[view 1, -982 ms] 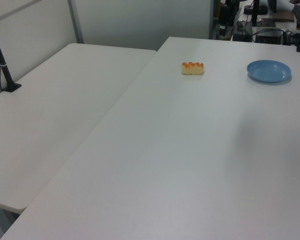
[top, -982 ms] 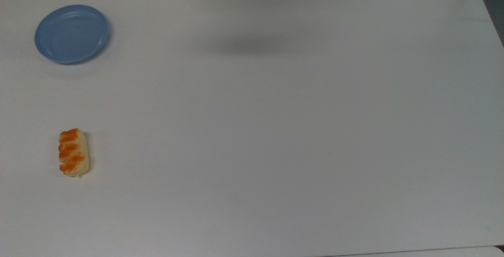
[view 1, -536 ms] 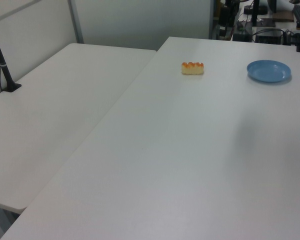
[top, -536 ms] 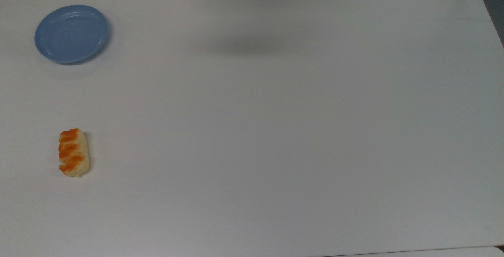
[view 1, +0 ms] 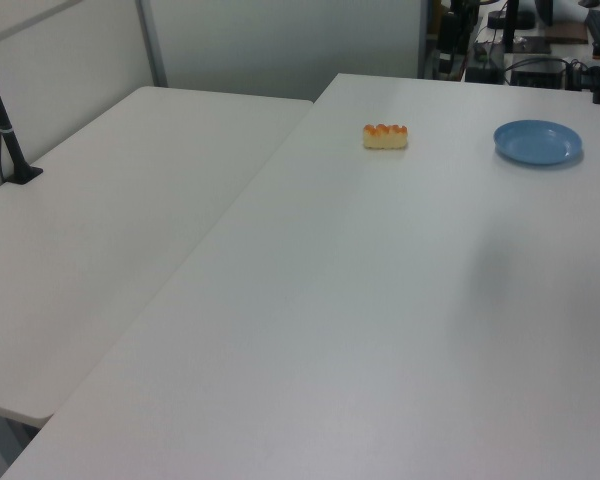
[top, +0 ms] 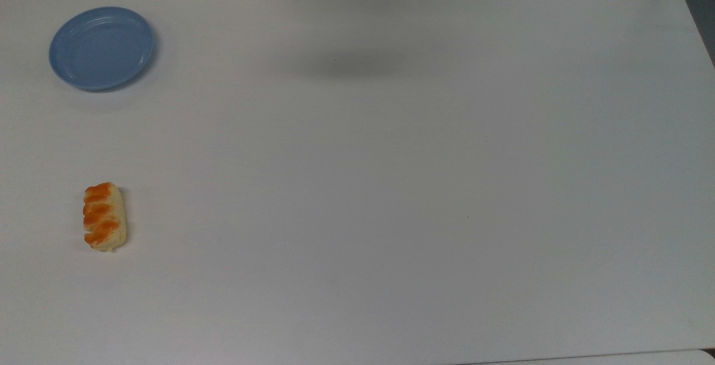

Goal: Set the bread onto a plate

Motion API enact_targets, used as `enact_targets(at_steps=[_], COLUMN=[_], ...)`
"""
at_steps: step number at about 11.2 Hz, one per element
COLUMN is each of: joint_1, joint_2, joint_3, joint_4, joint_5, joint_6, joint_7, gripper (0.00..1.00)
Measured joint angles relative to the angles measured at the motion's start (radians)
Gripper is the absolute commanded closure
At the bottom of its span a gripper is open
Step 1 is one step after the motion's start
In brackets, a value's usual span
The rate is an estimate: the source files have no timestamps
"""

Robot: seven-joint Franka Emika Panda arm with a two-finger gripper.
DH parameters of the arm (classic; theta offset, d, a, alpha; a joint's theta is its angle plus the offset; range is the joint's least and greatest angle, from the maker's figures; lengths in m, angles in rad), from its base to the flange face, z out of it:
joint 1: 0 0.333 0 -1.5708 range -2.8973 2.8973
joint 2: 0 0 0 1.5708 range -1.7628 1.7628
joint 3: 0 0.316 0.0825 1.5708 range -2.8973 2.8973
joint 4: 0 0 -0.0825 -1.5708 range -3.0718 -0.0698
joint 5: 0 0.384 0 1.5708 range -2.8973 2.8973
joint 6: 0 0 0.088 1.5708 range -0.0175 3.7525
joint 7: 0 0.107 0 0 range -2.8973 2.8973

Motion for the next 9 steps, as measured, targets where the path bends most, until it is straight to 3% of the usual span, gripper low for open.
enact_targets(at_steps=[9], joint_1=[0.000], joint_2=[0.000], joint_3=[0.000], joint_4=[-0.003], joint_5=[0.000], joint_6=[0.000], joint_7=[-0.020], gripper=[0.00])
